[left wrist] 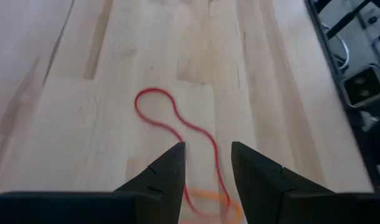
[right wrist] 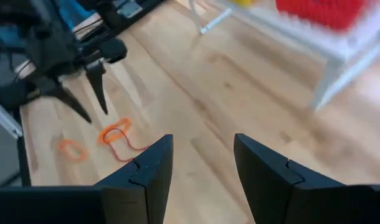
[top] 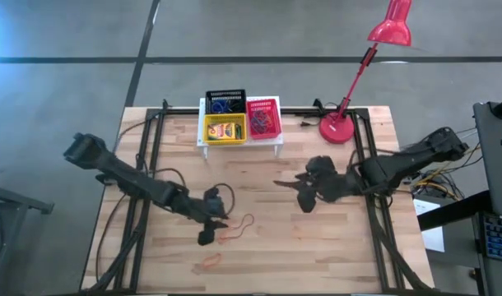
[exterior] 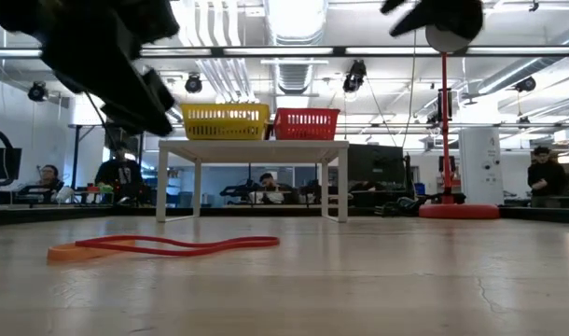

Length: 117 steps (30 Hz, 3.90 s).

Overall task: Pick & Place Office Desk Supplies
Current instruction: Put the red rubber band into the red basket on the shelf

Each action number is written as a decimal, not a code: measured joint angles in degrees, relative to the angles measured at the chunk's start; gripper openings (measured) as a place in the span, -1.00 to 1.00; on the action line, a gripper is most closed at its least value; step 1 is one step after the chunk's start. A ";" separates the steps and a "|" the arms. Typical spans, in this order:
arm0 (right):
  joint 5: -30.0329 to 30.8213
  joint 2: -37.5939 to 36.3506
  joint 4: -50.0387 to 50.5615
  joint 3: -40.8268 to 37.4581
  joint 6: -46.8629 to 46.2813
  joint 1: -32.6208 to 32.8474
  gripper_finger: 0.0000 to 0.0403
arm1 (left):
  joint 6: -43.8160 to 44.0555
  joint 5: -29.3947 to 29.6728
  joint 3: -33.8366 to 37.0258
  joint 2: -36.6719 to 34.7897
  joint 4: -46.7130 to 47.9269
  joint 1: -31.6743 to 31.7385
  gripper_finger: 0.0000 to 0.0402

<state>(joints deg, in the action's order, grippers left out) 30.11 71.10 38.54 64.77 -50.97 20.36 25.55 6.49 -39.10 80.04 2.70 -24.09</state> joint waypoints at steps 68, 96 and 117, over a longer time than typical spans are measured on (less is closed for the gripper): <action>13.39 -5.86 -4.70 -3.28 -0.50 2.56 -0.22 | -19.34 8.01 -40.38 1.24 18.65 29.11 -1.00; 16.36 -5.76 -4.98 -3.28 -3.51 3.03 -0.22 | -21.55 -0.16 -40.38 17.63 5.11 46.74 -0.90; 16.41 -5.74 -4.95 -3.93 -2.70 3.01 -0.22 | -14.20 -10.71 -40.51 10.56 7.45 48.23 -0.01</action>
<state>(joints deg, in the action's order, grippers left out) 46.52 65.36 33.59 60.85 -53.67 23.38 11.35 -4.22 -79.62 90.60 10.15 24.14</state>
